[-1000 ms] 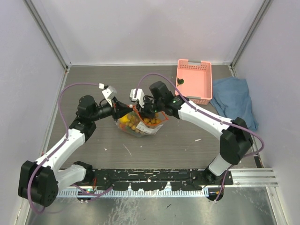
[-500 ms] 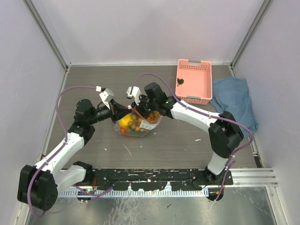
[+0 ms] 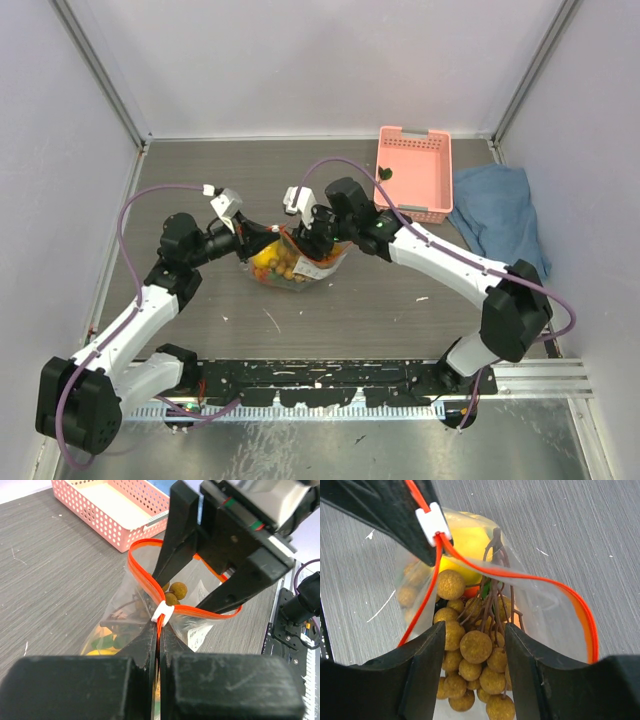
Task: Place the food in the zip-top bag and seal the zipper
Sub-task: Zip the zipper food storage bag at the center of the board.
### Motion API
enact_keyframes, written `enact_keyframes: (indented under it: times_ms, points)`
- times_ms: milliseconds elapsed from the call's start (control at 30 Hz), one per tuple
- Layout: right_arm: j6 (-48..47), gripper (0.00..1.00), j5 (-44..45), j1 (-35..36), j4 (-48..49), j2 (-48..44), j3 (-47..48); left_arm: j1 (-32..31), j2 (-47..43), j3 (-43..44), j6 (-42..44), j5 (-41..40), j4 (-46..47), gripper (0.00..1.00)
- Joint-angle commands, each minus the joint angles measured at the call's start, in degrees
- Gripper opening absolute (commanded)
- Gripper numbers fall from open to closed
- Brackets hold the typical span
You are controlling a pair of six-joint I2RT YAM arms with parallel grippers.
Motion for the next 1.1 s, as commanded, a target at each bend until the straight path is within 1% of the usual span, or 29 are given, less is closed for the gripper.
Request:
enact_keyframes:
  times_ms: [0, 300, 433, 600, 733, 900, 1067]
  points:
    - [-1.6, 0.56, -0.2, 0.4, -2.6, -4.0, 0.9, 0.0, -1.2, 2.4, 0.2, -1.5, 2.5, 0.0]
    - [-6.6, 0.61, -2.8, 1.1, -4.9, -8.2, 4.8, 0.0, -1.7, 3.0, 0.6, -0.8, 1.0, 0.0]
    - [-9.7, 0.61, -3.7, 1.6, -6.1, -8.3, 7.6, 0.0, -2.1, 3.3, 1.0, -0.3, 0.2, 0.0]
    - [-13.7, 0.6, -7.5, 2.1, -4.4, -6.8, 10.4, 0.0, -2.6, 3.7, 1.0, 1.0, -0.4, 0.0]
    - [-16.7, 0.57, -8.8, 2.1, -5.4, -4.2, 13.4, 0.0, -3.5, 4.2, 1.2, 2.2, -1.4, 0.0]
    - [-22.7, 0.54, -12.2, 2.1, -8.0, -2.0, 15.9, 0.0, -3.8, 4.5, 1.7, 4.0, -2.1, 0.0]
    - [-27.5, 0.46, -15.9, 2.1, -12.8, 1.0, 19.0, 0.0, -3.6, 4.6, 1.8, 5.6, -1.9, 0.0]
